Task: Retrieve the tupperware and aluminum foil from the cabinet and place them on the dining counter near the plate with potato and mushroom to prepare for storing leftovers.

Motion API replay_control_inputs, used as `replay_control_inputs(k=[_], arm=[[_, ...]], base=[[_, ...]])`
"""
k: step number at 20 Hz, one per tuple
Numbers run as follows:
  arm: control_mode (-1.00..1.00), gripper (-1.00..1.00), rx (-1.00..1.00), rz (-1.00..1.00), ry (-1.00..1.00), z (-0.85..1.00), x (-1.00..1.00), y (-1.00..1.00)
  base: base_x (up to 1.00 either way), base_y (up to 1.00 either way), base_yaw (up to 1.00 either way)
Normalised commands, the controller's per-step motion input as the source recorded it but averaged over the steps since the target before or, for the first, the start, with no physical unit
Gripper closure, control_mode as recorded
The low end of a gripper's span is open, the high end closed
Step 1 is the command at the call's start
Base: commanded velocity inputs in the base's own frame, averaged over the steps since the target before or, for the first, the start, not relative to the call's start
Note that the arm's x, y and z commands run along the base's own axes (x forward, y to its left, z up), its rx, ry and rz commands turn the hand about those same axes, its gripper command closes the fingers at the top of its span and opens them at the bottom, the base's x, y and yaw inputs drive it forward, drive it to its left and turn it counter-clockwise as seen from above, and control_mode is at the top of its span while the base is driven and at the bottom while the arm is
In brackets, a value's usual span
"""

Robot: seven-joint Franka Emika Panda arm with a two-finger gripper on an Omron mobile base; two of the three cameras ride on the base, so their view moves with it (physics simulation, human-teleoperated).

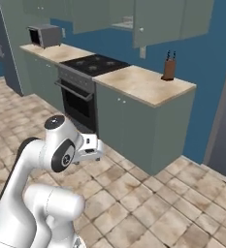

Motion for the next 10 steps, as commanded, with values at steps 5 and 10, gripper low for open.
replay_control_inputs(k=[5, 10], arm=[[1.0, -1.0, 0.0, 0.0, 0.0, 0.0, 0.0, 0.0], [1.0, -1.0, 0.0, 0.0, 0.0, 0.0, 0.0, 0.0]], base=[[1.0, 0.08, -0.15], [1.0, 0.38, -0.19]])
